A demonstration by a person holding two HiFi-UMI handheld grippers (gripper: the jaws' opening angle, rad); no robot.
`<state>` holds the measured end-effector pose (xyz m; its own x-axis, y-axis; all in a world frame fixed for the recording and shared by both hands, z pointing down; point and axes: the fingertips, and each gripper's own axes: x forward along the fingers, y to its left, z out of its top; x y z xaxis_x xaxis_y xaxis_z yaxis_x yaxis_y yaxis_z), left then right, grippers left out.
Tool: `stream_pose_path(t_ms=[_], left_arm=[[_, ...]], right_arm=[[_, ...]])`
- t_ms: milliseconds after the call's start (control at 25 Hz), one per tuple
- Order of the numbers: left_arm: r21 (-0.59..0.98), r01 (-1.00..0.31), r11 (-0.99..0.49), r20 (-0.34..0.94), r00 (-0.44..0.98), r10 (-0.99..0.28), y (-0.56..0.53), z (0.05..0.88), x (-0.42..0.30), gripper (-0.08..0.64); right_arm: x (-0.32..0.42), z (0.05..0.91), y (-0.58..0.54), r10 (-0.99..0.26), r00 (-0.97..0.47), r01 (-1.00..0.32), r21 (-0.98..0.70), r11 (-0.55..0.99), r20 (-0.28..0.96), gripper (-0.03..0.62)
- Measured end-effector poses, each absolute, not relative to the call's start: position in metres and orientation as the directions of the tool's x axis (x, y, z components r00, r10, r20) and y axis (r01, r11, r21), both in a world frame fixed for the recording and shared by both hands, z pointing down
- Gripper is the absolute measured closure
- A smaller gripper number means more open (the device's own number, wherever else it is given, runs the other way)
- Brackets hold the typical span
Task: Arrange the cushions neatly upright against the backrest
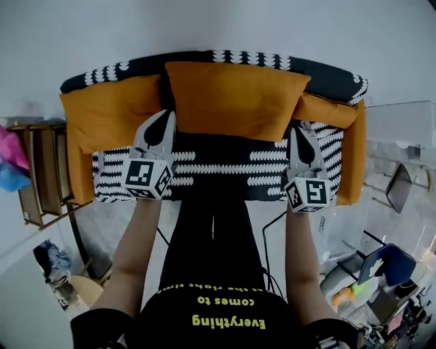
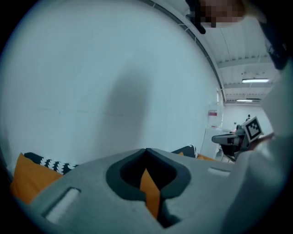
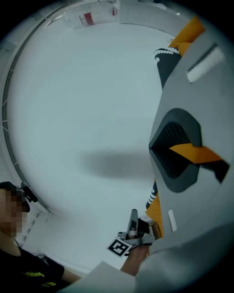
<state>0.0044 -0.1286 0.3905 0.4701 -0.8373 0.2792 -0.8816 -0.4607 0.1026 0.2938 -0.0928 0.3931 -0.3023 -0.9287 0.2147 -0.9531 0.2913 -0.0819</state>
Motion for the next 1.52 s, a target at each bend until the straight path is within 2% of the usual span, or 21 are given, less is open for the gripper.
stream_pose_path(t_ms=[200,400,960,1320,1520], left_arm=[[0.094,-0.869,-0.485,0.252,0.492,-0.833,-0.110,0.326,0.010,0.561],[0.070,-0.869,-0.489,0.190,0.493,-0.849,-0.081,0.272,0.006,0.561],[0.046,-0.885,-0.463,0.133,0.465,-0.875,-0.056,0.226,-0.019,0.561],[0.060,-0.884,-0.463,0.072,0.466,-0.882,-0.062,0.210,-0.023,0.561],[0.060,-0.889,-0.455,0.078,0.458,-0.885,-0.066,0.210,-0.025,0.560]], right_arm=[[0.262,0.281,-0.069,-0.942,-0.326,-0.944,-0.069,0.322,0.073,0.581],[0.250,0.212,-0.030,-0.952,-0.302,-0.952,-0.028,0.303,-0.041,0.581],[0.202,0.184,-0.016,-0.939,-0.343,-0.936,-0.072,0.344,-0.025,0.581],[0.188,0.177,-0.023,-0.938,-0.344,-0.934,-0.083,0.346,-0.038,0.581],[0.187,0.180,-0.024,-0.942,-0.335,-0.938,-0.086,0.337,-0.029,0.581]])
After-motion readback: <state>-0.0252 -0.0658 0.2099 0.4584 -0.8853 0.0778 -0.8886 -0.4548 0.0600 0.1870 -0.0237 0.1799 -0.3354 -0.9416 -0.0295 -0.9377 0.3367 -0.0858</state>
